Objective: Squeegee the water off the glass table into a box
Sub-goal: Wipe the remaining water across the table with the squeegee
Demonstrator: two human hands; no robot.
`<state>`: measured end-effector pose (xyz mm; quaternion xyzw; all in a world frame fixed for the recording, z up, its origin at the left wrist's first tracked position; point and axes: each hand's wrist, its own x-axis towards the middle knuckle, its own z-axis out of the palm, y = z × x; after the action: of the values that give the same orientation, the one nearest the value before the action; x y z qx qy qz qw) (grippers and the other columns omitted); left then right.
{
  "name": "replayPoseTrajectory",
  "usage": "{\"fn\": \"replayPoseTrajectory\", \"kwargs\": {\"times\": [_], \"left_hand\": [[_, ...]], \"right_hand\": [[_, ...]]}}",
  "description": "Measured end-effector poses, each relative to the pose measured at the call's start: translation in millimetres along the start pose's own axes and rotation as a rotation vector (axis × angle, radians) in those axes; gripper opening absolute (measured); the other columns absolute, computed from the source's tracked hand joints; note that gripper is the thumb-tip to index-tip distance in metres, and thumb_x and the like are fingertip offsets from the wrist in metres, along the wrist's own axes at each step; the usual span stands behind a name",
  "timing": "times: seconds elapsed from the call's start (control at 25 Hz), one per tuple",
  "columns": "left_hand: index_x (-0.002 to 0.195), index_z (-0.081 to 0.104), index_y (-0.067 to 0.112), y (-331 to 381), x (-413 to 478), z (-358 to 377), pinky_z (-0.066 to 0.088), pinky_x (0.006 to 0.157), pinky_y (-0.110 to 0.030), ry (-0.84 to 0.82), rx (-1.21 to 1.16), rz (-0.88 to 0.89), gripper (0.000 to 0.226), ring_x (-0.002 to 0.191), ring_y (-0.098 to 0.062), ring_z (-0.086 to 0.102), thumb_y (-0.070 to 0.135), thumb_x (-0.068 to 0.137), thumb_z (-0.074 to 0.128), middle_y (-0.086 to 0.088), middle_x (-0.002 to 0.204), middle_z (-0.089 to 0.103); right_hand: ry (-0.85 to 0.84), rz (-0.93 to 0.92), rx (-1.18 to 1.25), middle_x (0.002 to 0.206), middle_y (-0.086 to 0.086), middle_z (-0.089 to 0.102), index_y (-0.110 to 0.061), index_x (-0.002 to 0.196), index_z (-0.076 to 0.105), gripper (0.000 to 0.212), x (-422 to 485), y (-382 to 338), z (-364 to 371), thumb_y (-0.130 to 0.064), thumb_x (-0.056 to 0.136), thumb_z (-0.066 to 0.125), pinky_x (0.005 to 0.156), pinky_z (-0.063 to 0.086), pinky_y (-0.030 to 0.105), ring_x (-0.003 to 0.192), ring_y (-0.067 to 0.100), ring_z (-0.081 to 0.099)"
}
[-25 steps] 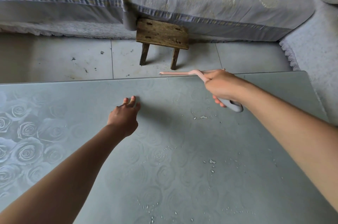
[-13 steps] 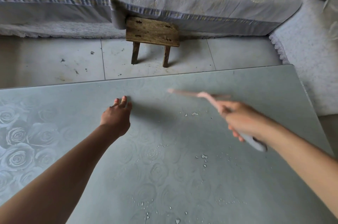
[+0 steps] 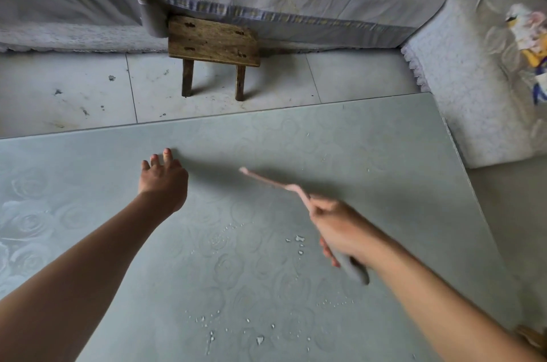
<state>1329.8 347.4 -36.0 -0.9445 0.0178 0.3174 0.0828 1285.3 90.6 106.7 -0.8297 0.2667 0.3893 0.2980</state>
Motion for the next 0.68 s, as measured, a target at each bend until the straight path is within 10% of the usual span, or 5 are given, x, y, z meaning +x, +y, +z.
{"fn": "replayPoseTrajectory", "kwargs": {"times": [0.16, 0.4, 0.6, 0.68], "left_hand": [[0.147, 0.020, -0.001, -1.5, -0.3, 5.8, 0.022, 0.115, -0.044, 0.024, -0.004, 0.011, 0.055, 0.141, -0.038, 0.017, 0.011, 0.095, 0.035, -0.022, 0.157, 0.004], [0.147, 0.018, -0.002, 0.1, 1.4, 6.6, 0.019, 0.117, -0.043, -0.006, -0.019, 0.001, 0.057, 0.142, -0.039, 0.015, 0.010, 0.095, 0.035, -0.023, 0.157, 0.003], [0.149, 0.016, 0.002, -4.1, -2.4, 4.6, 0.015, 0.118, -0.046, -0.009, -0.068, 0.019, 0.056, 0.144, -0.037, 0.010, 0.008, 0.095, 0.031, -0.018, 0.158, -0.002], [0.150, 0.015, 0.003, -6.0, -2.9, 7.7, 0.014, 0.118, -0.046, -0.003, -0.090, 0.022, 0.057, 0.145, -0.036, 0.008, 0.007, 0.095, 0.032, -0.017, 0.159, -0.004]], "right_hand": [[0.193, 0.059, 0.030, 0.048, 0.007, 0.048, -0.018, 0.101, 0.053, 0.026, 41.6, -38.1, -43.2, -0.010, 0.093, 0.029, 0.037, 0.035, 0.018, 0.024, 0.013, 0.044], [0.025, -0.013, -0.140, 0.095, 0.010, 0.065, -0.047, 0.148, 0.004, 0.069, -15.5, -2.2, 37.2, -0.014, 0.093, 0.031, 0.045, 0.050, 0.025, 0.058, 0.021, 0.066], [-0.047, -0.146, -0.242, 0.082, 0.001, 0.059, -0.056, 0.141, 0.016, 0.061, -42.8, -1.2, 24.2, -0.018, 0.095, 0.030, 0.039, 0.047, 0.024, 0.045, 0.013, 0.061], [0.077, -0.157, -0.290, 0.086, 0.006, 0.060, -0.049, 0.144, 0.019, 0.064, -13.8, -14.1, -0.6, -0.013, 0.092, 0.032, 0.060, 0.056, 0.032, 0.072, 0.026, 0.069]]}}
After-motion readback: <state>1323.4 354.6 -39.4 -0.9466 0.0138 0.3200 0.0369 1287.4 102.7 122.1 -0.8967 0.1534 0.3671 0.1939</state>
